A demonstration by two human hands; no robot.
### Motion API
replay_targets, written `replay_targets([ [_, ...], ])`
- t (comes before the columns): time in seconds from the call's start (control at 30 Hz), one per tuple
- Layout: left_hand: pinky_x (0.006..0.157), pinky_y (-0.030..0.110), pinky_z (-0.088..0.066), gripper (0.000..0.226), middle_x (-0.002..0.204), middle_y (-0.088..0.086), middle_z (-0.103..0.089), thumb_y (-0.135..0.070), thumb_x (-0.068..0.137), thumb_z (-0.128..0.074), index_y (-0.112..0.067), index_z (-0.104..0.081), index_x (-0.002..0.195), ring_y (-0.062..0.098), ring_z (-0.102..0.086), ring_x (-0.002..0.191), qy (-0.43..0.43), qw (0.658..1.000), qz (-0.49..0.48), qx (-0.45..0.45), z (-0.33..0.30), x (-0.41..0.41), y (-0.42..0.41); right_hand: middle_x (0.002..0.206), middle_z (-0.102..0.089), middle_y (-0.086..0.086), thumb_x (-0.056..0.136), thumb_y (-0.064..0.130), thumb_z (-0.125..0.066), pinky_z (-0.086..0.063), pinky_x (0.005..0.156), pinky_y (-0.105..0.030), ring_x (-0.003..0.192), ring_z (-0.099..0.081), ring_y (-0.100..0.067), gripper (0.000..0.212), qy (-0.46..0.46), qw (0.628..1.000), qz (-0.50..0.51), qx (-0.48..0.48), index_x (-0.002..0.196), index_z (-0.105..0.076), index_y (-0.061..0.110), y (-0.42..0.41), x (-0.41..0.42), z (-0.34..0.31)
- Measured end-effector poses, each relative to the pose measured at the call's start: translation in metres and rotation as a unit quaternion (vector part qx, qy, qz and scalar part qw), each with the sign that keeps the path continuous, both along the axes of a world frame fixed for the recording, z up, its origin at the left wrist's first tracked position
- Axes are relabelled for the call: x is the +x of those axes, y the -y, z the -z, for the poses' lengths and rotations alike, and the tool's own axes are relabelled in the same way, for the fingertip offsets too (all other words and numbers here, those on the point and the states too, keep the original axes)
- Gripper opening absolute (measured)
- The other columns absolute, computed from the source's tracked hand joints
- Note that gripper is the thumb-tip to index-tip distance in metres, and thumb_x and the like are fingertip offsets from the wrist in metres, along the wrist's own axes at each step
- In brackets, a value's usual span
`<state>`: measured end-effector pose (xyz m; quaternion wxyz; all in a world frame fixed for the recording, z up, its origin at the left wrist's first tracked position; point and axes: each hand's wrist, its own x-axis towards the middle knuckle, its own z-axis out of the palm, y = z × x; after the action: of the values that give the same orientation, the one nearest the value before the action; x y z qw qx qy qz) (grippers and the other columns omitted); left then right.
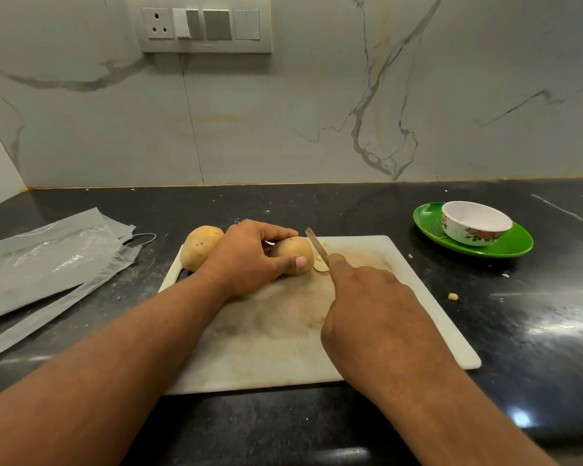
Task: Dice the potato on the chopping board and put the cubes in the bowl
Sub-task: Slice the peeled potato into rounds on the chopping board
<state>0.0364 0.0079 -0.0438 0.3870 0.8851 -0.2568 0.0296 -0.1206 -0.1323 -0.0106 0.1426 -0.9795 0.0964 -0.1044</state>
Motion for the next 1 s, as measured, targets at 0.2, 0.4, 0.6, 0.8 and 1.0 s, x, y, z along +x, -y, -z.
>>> replay_targets([
  [0.2, 0.095, 0.03, -0.058, 0.054, 0.114, -0.016, -0.074, -0.045, 0.08, -0.086, -0.032, -0.071, 0.13, 0.002, -0.067, 0.101, -0.007, 1.0, 0.007, -0.001, -0.001, 0.001, 0.0, 0.135, -0.05, 0.0, 0.099, 0.021, -0.048, -0.04, 0.081, -0.026, 0.103, -0.049, -0.016, 0.069, -0.027, 1.0, -0.006, 0.004, 0.158, -0.013, 0.029, -0.003, 0.005, -0.003],
  [0.4, 0.092, 0.025, -0.056, 0.054, 0.115, -0.015, -0.074, -0.044, 0.08, -0.086, -0.03, -0.072, 0.13, 0.003, -0.067, 0.101, -0.002, 1.0, 0.008, -0.001, -0.001, 0.0, 0.001, 0.132, -0.052, -0.001, 0.098, 0.019, -0.045, -0.034, 0.076, -0.025, 0.101, -0.048, -0.018, 0.057, -0.011, 1.0, -0.005, 0.001, 0.151, -0.025, 0.026, -0.006, 0.011, 0.0],
  [0.6, 0.096, 0.03, -0.055, 0.052, 0.115, -0.015, -0.074, -0.045, 0.079, -0.086, -0.031, -0.073, 0.128, 0.004, -0.067, 0.103, 0.012, 1.0, 0.007, 0.003, -0.002, -0.001, 0.001, 0.098, -0.049, 0.007, 0.102, 0.021, -0.035, -0.026, 0.053, -0.02, 0.066, -0.033, -0.008, 0.031, 0.02, 1.0, -0.01, 0.019, 0.132, -0.044, 0.026, -0.01, 0.024, 0.004],
  [0.8, 0.095, 0.028, -0.055, 0.052, 0.115, -0.014, -0.074, -0.046, 0.08, -0.085, -0.03, -0.073, 0.128, 0.004, -0.067, 0.103, 0.011, 1.0, -0.002, -0.007, 0.0, 0.0, 0.002, 0.12, -0.055, 0.002, 0.099, 0.019, -0.042, -0.033, 0.063, -0.023, 0.082, -0.04, -0.011, 0.052, -0.002, 1.0, 0.003, 0.004, 0.149, -0.028, 0.027, -0.011, 0.007, 0.008],
  [1.0, 0.093, 0.027, -0.053, 0.053, 0.119, -0.014, -0.073, -0.045, 0.082, -0.084, -0.03, -0.071, 0.131, 0.005, -0.065, 0.103, 0.018, 1.0, 0.002, 0.004, 0.0, 0.0, 0.002, 0.123, -0.055, 0.001, 0.1, 0.02, -0.042, -0.03, 0.062, -0.022, 0.078, -0.037, -0.009, 0.05, -0.007, 1.0, 0.002, 0.0, 0.148, -0.03, 0.026, -0.011, 0.005, 0.011],
])
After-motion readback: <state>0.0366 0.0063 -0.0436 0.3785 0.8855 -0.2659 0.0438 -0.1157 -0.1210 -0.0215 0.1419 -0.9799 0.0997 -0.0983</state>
